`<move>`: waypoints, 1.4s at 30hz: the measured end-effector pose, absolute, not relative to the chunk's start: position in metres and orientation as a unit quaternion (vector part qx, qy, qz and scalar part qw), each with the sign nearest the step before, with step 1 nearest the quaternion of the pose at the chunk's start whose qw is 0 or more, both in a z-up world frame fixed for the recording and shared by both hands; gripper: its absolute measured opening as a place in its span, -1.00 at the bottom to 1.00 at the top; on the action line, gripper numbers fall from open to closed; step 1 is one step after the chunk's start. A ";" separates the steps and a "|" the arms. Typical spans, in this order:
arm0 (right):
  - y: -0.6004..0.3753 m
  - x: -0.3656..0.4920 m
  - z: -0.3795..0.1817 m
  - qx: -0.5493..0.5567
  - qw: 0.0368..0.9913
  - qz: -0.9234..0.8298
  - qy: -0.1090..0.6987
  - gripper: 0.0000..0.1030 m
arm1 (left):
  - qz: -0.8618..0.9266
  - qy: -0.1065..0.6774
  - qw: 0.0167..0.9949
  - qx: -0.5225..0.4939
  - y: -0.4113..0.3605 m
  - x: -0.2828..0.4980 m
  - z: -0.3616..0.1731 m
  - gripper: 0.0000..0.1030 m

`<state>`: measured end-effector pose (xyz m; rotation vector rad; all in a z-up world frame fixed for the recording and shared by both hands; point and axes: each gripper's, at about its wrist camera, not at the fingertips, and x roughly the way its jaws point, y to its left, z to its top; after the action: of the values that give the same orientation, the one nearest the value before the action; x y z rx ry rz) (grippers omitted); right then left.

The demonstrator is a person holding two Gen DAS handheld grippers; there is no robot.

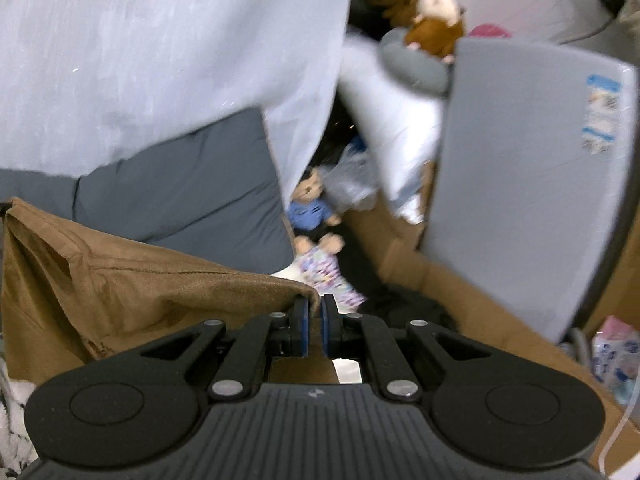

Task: Fold clothes
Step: 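Lift the T-shirt high with both grippers and shake it open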

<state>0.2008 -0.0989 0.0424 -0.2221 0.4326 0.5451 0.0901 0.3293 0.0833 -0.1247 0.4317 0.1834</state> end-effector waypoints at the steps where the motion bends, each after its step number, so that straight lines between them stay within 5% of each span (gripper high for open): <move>1: -0.106 0.196 0.048 -0.110 0.937 0.261 0.206 -0.87 | 0.083 0.207 0.973 -0.057 0.321 0.091 0.091 -0.89; 27: -0.290 0.075 0.184 -0.138 0.982 0.107 0.071 -0.87 | -0.105 0.098 0.989 -0.044 0.172 0.099 0.176 -0.89; 30: -0.283 -0.003 0.188 -0.141 0.984 0.094 0.055 -0.87 | -0.124 0.083 0.988 -0.040 0.166 0.085 0.188 -0.89; 42: -0.307 -0.042 0.204 -0.128 0.988 0.077 0.033 -0.87 | -0.164 0.049 0.985 -0.025 0.144 0.054 0.211 -0.89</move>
<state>-0.0424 -0.3065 0.2038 -0.2568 0.0661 0.1552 0.0539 0.1436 0.2114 -0.0503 0.0989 -0.3293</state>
